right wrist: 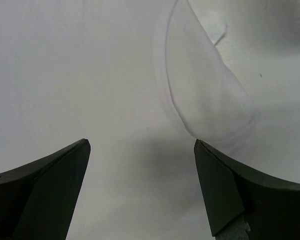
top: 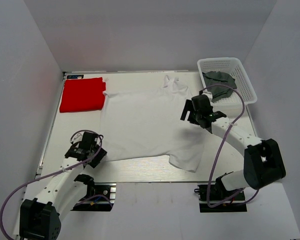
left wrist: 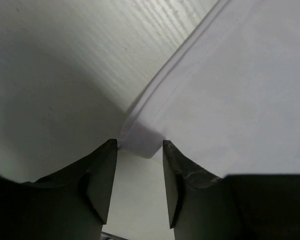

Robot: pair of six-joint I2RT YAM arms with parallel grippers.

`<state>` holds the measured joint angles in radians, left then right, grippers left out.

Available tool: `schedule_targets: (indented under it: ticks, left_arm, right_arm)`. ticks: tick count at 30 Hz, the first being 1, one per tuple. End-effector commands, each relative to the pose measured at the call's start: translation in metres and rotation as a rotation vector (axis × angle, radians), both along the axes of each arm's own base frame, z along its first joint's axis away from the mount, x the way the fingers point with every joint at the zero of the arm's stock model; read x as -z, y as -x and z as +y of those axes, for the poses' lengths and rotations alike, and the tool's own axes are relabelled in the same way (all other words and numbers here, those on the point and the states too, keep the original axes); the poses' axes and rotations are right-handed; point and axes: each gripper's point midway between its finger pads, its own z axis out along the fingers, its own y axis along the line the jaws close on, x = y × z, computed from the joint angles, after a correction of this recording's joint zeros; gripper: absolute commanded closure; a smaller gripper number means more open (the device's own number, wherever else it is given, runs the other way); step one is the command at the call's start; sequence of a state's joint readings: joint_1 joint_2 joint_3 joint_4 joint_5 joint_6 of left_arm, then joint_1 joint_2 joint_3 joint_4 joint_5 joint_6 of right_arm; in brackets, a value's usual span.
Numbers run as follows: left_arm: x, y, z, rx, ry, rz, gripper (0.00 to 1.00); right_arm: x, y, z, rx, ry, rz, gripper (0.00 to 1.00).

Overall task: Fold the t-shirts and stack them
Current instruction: Flatten out the tshirt, then grap the side of the flattened tshirt closest away from the robot with both arms

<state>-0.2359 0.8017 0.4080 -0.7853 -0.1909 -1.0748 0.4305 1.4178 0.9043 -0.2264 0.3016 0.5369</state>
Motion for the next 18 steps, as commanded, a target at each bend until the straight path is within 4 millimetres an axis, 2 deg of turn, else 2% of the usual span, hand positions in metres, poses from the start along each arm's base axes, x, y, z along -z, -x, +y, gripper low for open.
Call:
schedule_targets:
  ticks: [1, 3, 4, 5, 7, 8, 10, 11, 13, 14, 15, 16, 18]
  left_arm:
    - [0.006, 0.006, -0.007, -0.008, 0.046, 0.016, 0.5]
    - [0.012, 0.009, -0.006, -0.009, 0.04, 0.04, 0.6]
    - [0.012, 0.009, -0.006, -0.009, 0.04, 0.04, 0.74]
    - [0.017, 0.013, -0.005, -0.009, 0.035, 0.059, 0.84]
    - [0.016, 0.01, -0.008, 0.007, 0.044, 0.049, 1.0]
    - [0.016, 0.01, -0.008, 0.007, 0.044, 0.049, 1.0]
    - [0.012, 0.007, -0.007, 0.013, 0.033, 0.037, 1.0]
    - [0.01, 0.006, -0.007, 0.013, 0.036, 0.024, 1.0]
    - [0.005, 0.001, -0.004, 0.004, 0.021, -0.005, 1.0]
    - [0.001, -0.002, -0.005, 0.004, 0.024, -0.016, 1.0]
    - [-0.005, -0.007, -0.004, -0.001, 0.02, -0.04, 1.0]
    - [-0.005, -0.006, -0.001, -0.006, 0.01, -0.041, 1.0]
    - [-0.008, -0.009, -0.002, 0.004, 0.011, -0.064, 1.0]
  right_arm:
    - [-0.013, 0.021, -0.012, 0.069, -0.017, 0.008, 0.1]
    - [-0.009, 0.034, -0.021, 0.101, 0.002, 0.046, 0.1]
    - [-0.004, 0.044, -0.026, 0.105, 0.025, 0.079, 0.1]
    - [-0.014, 0.049, -0.029, 0.108, 0.018, 0.053, 0.1]
    - [-0.009, 0.075, -0.037, 0.1, 0.046, 0.116, 0.1]
    - [-0.01, 0.083, -0.038, 0.099, 0.041, 0.123, 0.1]
    - [0.004, 0.121, -0.042, 0.079, 0.059, 0.253, 0.1]
    - [0.009, 0.133, -0.04, 0.071, 0.066, 0.29, 0.1]
    - [0.032, 0.175, -0.041, 0.056, 0.087, 0.443, 0.1]
    - [0.039, 0.186, -0.04, 0.051, 0.091, 0.479, 0.1]
    - [0.044, 0.197, -0.032, 0.016, 0.06, 0.529, 0.1]
    - [0.059, 0.215, -0.031, -0.001, 0.068, 0.582, 0.1]
    - [0.068, 0.225, -0.02, -0.045, 0.034, 0.621, 0.13]
